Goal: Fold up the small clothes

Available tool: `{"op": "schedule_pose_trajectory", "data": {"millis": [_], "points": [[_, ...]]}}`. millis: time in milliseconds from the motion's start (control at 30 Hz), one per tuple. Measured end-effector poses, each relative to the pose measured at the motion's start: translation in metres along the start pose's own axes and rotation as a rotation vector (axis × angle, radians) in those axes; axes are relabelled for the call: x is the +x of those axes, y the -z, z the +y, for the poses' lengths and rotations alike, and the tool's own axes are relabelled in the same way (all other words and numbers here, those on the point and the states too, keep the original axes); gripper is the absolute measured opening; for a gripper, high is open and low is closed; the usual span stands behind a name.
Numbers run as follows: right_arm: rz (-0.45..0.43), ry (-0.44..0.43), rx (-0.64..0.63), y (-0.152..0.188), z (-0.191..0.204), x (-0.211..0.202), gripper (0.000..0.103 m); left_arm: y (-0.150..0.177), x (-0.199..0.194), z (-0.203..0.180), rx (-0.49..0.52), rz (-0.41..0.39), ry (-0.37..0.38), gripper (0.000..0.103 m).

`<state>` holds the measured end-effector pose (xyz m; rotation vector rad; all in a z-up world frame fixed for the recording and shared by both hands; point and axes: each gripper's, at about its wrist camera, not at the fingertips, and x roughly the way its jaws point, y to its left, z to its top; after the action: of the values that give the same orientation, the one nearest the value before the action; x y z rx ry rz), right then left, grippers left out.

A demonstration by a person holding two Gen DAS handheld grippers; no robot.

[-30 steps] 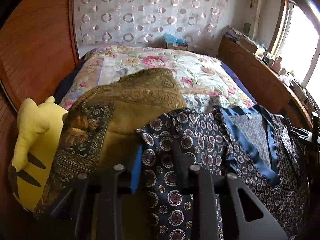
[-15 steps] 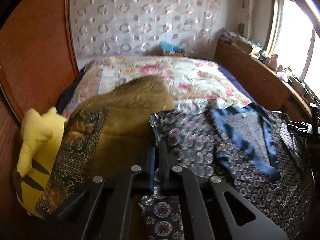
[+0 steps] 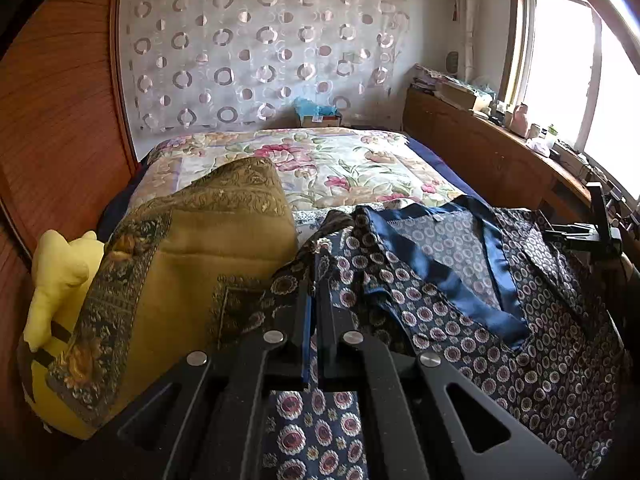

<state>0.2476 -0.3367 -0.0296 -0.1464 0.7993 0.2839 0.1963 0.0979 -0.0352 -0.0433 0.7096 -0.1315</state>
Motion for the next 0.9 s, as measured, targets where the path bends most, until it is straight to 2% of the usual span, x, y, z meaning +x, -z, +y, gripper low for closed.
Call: {"op": "schedule_pose_trajectory", "data": {"millis": [233, 267, 300, 367, 400, 467, 667, 900], "points": [[0.047, -0.009, -0.007, -0.017, -0.001, 0.010, 0.053, 0.007, -0.015, -0.006, 0.001, -0.016, 0.002, 0.002], [0.050, -0.012, -0.012, -0.019, 0.001, 0.011, 0.050, 0.009, -0.019, -0.007, 0.003, -0.020, 0.003, 0.002], [0.054, -0.035, -0.020, -0.020, 0.004, 0.011, 0.032, 0.010, -0.022, -0.008, 0.004, -0.023, 0.004, 0.002], [0.061, -0.051, -0.072, -0.021, 0.018, 0.006, 0.005, 0.013, -0.029, -0.010, 0.000, -0.031, 0.005, 0.002], [0.049, -0.027, -0.105, -0.020, 0.027, 0.001, 0.005, 0.014, -0.032, -0.010, -0.003, -0.036, 0.005, 0.002], [0.031, -0.058, -0.134, -0.019, 0.039, -0.010, 0.003, 0.017, -0.042, -0.010, -0.009, -0.050, 0.004, 0.002], [-0.103, -0.067, -0.124, -0.012, 0.050, -0.068, 0.002, 0.028, -0.068, -0.014, -0.007, -0.092, 0.009, 0.002], [-0.198, -0.093, -0.127, 0.034, 0.052, -0.128, 0.002, 0.042, -0.098, -0.018, -0.010, -0.143, 0.026, 0.002]]}}
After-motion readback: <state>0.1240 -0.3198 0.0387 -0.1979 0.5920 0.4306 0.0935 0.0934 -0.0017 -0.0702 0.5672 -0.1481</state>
